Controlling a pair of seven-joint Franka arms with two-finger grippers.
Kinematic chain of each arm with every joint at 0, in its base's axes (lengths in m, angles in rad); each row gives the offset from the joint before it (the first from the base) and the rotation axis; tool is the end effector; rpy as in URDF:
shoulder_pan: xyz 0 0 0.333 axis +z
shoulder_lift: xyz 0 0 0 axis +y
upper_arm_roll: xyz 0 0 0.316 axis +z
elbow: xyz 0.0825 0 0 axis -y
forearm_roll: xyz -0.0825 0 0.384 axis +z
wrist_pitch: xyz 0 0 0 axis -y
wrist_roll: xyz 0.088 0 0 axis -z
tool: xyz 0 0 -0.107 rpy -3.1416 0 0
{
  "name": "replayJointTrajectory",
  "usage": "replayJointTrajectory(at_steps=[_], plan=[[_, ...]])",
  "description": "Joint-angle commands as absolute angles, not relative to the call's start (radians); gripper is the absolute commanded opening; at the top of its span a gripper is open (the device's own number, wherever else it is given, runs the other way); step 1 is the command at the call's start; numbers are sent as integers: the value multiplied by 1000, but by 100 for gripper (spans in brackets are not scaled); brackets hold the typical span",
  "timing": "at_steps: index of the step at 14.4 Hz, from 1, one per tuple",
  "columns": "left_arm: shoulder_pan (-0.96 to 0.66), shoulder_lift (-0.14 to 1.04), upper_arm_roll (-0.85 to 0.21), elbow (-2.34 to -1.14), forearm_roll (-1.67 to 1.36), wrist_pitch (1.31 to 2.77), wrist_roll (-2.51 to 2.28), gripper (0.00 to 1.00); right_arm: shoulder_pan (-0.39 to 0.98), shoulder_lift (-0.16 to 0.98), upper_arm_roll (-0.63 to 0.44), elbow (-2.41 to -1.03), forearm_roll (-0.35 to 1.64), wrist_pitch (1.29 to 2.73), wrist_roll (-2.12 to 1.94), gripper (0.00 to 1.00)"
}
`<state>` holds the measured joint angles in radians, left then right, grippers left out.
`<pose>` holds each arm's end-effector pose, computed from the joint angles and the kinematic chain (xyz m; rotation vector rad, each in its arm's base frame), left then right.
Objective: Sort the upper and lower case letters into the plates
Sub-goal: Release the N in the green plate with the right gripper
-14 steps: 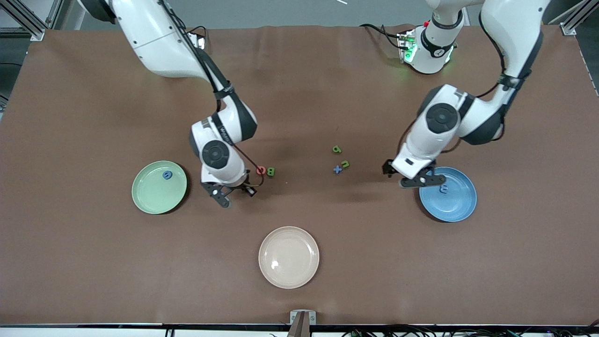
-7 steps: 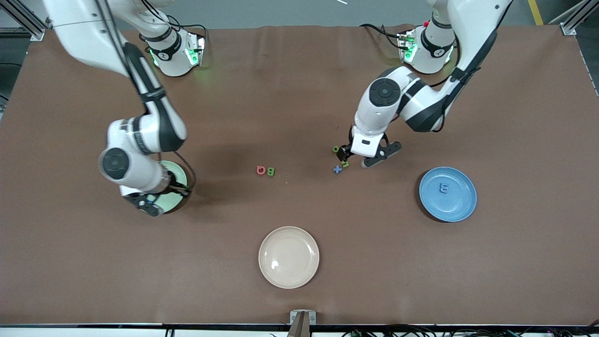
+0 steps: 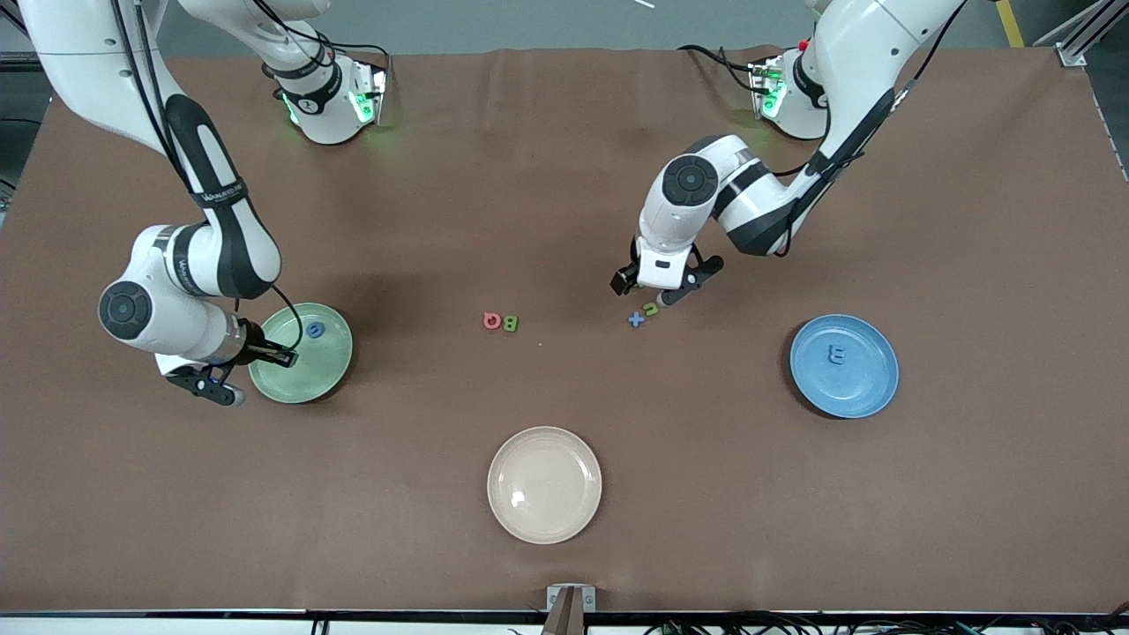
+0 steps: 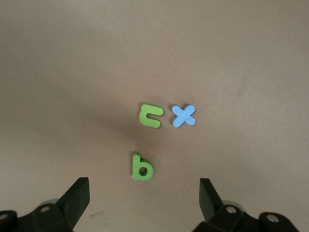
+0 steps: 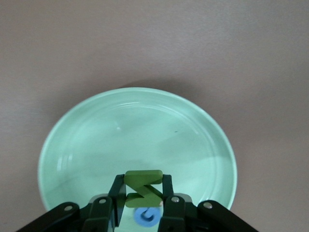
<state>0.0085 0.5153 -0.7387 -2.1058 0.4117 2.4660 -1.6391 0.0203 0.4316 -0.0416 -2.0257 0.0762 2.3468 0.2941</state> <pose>0.4328 -0.3839 0.2299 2.9261 0.9872 -0.1052 0.5894 -0.0111 0.2243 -3.0651 0.5719 0.1767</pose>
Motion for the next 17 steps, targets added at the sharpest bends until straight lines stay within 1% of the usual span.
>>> replayJointTrajectory(at_steps=[1, 4, 5, 6, 7, 8, 9, 10, 15, 16, 17], plan=[[5, 586, -735, -2100, 565, 2508, -1785, 100, -20, 416, -18, -2075, 69, 2396, 244, 1], [6, 649, -733, -2089, 701, 2508, -1910, 100, -35, 425, -18, -2079, 69, 2398, 239, 3], [6, 664, -733, -2085, 722, 2508, -1933, 100, -38, 428, -18, -2085, 69, 2407, 239, 5], [6, 670, -733, -2083, 732, 2508, -1940, 100, -38, 428, -18, -2089, 69, 2414, 239, 12], [5, 675, -732, -2077, 733, 2508, -1940, 100, -38, 431, -18, -2091, 71, 2416, 239, 29], [5, 684, -733, -2072, 733, 2508, -1942, 100, -38, 433, -18, -2091, 72, 2415, 239, 57], [3, 690, -733, -2069, 735, 2508, -1942, 100, -38, 434, -18, -2089, 78, 2414, 241, 98], [-3, 693, -733, -2069, 735, 2508, -1944, 100, -38, 434, -18, -2088, 80, 2413, 241, 100], [-15, 699, -733, -2072, 735, 2508, -1945, 98, -3, 430, -6, -2085, 92, 2393, 311, 100], [-21, 699, -733, -2072, 735, 2508, -1944, 95, 27, 426, -2, -2085, 100, 2390, 366, 100], [-23, 699, -733, -2074, 735, 2508, -1944, 87, 60, 425, -2, -2083, 101, 2390, 433, 100]])
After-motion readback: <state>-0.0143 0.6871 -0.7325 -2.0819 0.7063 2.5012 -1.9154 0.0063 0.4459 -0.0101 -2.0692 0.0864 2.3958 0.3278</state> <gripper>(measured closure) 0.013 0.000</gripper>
